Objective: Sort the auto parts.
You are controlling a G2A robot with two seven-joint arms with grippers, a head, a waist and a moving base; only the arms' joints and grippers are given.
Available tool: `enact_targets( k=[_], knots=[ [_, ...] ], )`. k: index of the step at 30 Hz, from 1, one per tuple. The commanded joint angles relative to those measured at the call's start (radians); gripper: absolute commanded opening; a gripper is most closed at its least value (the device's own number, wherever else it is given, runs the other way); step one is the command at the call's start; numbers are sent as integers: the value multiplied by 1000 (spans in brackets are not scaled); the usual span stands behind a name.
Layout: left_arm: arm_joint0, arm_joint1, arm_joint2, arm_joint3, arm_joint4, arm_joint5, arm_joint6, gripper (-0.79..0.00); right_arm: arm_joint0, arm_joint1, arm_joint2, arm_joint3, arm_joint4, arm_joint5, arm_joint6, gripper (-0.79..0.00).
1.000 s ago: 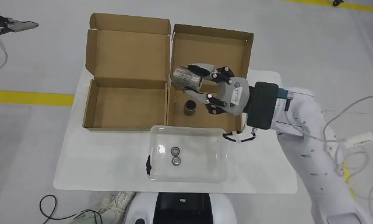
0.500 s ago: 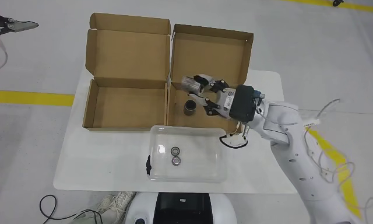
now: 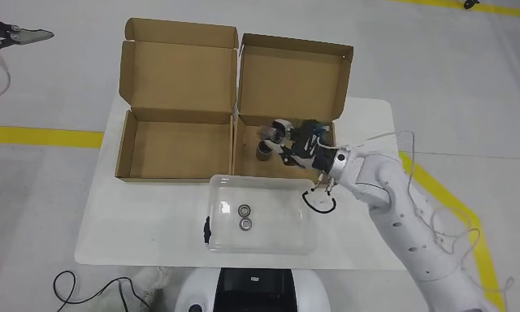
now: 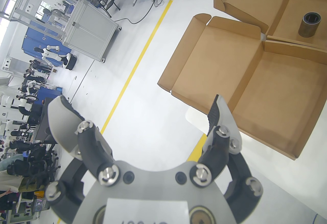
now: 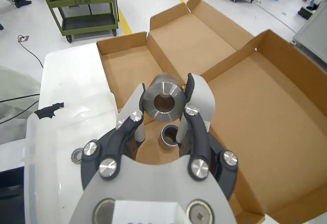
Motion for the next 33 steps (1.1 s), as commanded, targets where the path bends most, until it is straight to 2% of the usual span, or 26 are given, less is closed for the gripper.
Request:
enact_targets(
  k=[1,11,15,20,33],
  knots=[
    [0,0,0,0,0,0,0,0,-10,2,7,-13,1,47,79,-785],
    [0,0,0,0,0,0,0,0,-33,4,11,-116,5,274,427,-785],
    [0,0,0,0,0,0,0,0,-23,2,6,-115,39,311,513,-785],
    [0,0,0,0,0,0,0,0,1,-5,-18,-87,69,332,567,-785],
    [0,0,0,0,0,0,0,0,137,-37,-106,133,161,341,637,-785]
  ],
)
